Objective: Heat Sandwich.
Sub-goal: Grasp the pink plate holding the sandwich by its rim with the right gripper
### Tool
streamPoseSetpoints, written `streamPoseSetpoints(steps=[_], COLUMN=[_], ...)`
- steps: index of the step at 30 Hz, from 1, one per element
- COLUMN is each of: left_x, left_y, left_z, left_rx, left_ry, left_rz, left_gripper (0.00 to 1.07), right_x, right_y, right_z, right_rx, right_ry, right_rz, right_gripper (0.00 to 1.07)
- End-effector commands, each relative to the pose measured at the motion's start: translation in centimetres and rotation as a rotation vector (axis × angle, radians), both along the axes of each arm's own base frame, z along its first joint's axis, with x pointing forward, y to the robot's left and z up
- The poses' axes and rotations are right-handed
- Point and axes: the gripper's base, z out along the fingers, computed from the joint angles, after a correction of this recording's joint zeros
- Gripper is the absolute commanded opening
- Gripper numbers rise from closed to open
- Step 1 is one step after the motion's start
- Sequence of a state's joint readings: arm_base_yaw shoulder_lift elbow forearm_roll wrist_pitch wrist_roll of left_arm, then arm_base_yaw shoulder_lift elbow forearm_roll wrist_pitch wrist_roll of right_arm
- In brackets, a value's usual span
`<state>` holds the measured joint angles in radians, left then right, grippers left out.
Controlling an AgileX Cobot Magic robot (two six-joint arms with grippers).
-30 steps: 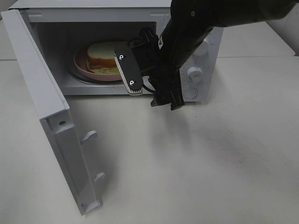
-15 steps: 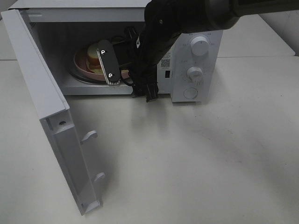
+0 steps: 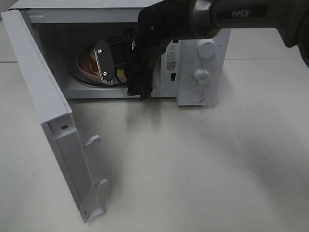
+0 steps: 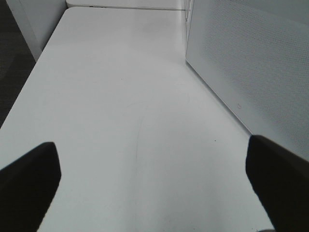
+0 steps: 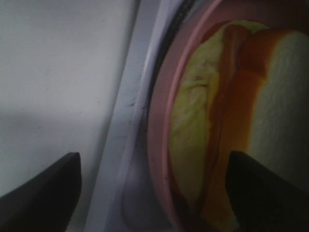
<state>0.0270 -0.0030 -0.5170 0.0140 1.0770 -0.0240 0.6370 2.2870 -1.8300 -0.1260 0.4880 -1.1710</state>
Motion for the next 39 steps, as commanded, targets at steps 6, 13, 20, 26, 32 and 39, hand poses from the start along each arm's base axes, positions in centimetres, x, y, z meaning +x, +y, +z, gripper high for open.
streamPoseSetpoints(steps=[6,13,20,26,32,39], left_x=[-0.1,-0.1,-0.1,-0.1,-0.1,-0.1], left_y=[0.0,0.0,0.0,0.0,0.0,0.0], left_z=[0.1,0.1,0.1,0.1,0.1,0.1], left_rx=[-0.001,-0.001,-0.001,-0.001,-0.001,-0.001], left_ry=[-0.019,-0.019,-0.019,-0.019,-0.019,-0.019], left_rz=[-0.001,-0.001,-0.001,-0.001,-0.001,-0.001], left_gripper=[1.0,1.0,1.0,1.0,1.0,1.0], right_x=[1.8,2.9,3.1,3.0,2.5,2.2], right_y=[-0.1,-0.5,-0.1,-0.2,0.1,-0.1], right_z=[-0.7,-2.0,-3.2,-3.4,-3.0,-2.6], right_rx=[0.019,0.02,0.031,0.025,0.031,0.021], right_ry=[0.011,0.02,0.039,0.053,0.076,0.102], right_rz=[-0.054,-0.081,-0.081,-0.088,-0.111,-0.129], right_gripper=[0.76,0.76,0.76,0.76,0.68,0.11])
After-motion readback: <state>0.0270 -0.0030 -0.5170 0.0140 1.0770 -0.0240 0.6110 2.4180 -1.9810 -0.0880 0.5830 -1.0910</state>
